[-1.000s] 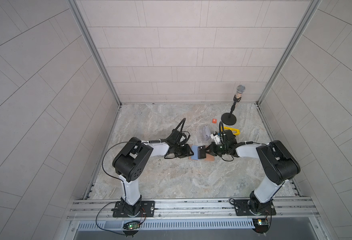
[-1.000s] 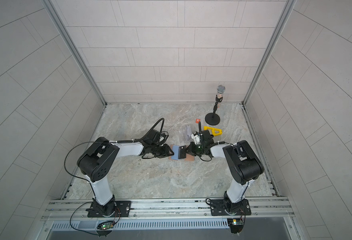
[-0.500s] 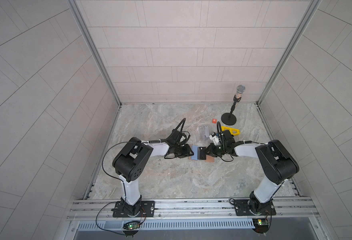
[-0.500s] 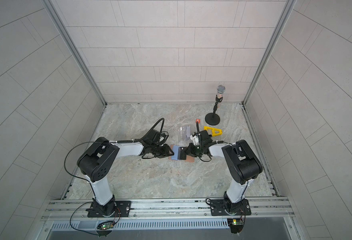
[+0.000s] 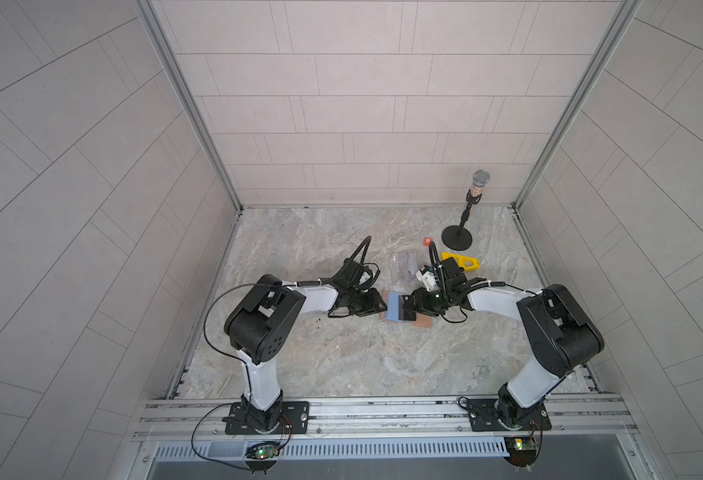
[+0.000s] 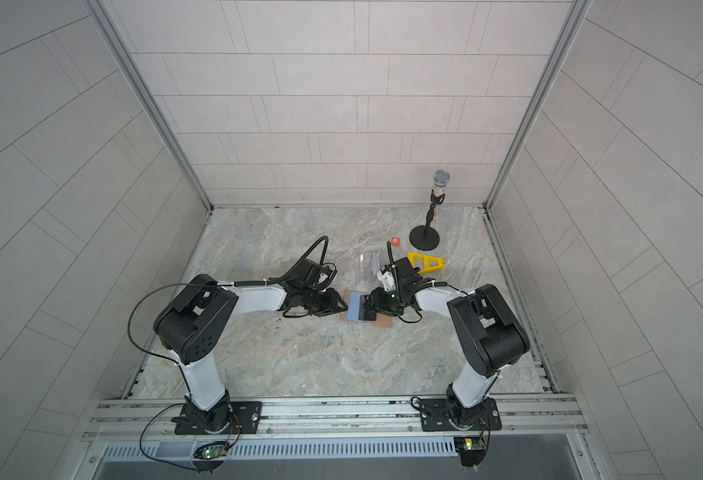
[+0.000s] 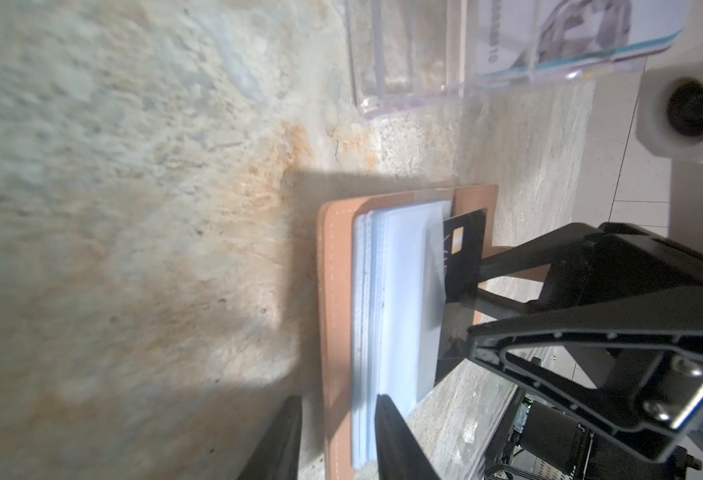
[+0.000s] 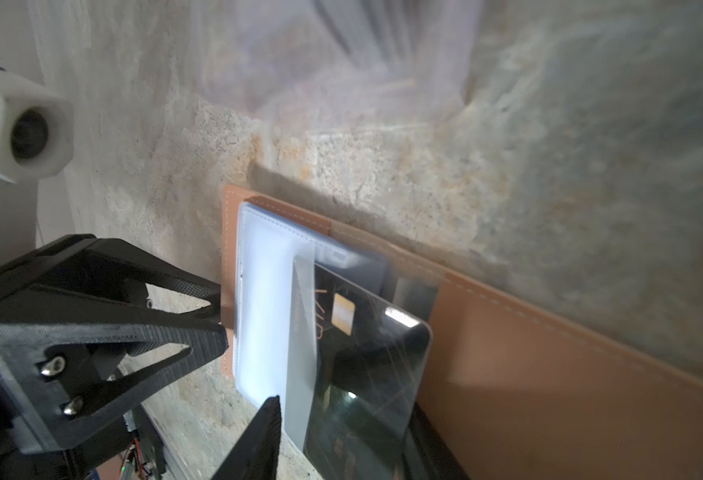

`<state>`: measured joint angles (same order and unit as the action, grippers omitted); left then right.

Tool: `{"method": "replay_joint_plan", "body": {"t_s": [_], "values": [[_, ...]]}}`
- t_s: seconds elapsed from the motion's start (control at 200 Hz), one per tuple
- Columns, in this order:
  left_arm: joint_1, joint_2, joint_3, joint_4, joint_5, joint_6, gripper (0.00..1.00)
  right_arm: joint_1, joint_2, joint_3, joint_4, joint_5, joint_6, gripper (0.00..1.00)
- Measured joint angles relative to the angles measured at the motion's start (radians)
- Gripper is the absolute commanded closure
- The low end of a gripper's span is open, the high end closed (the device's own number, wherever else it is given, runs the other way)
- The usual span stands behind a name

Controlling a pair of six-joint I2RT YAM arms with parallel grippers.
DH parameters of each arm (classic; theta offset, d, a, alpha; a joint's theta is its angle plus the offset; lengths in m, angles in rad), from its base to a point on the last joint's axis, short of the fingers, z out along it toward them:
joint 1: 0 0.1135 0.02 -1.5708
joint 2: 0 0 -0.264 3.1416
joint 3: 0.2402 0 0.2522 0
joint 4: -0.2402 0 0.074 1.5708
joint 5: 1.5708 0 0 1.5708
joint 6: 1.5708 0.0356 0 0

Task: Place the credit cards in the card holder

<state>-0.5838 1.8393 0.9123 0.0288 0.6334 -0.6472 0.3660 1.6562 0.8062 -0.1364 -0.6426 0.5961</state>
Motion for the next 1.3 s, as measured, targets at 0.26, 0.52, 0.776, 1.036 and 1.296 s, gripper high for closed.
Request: {"method": "replay_joint_plan", "body": {"t_s": [0.26,0.52,0.776,1.036,1.296], "values": [[-0.026,-0.014,-0.038,0.015,0.037,-0.034,0.7,0.024,-0.003,0.047,-0.113,0.06,-0.051,0.43],[-0.056,-0.01,-0.061,0.046,0.04,-0.088,0.9,0.039,-0.003,0.07,-0.171,0.091,-0.081,0.43],[-0.063,-0.011,-0.09,0.095,0.034,-0.133,0.99,0.047,-0.028,0.079,-0.216,0.121,-0.106,0.35],[-0.074,-0.016,-0.116,0.148,0.029,-0.185,1.0,0.047,-0.058,0.079,-0.25,0.166,-0.125,0.3],[-0.082,-0.022,-0.123,0.158,0.012,-0.209,1.0,0.047,-0.104,0.079,-0.296,0.253,-0.14,0.37]]}}
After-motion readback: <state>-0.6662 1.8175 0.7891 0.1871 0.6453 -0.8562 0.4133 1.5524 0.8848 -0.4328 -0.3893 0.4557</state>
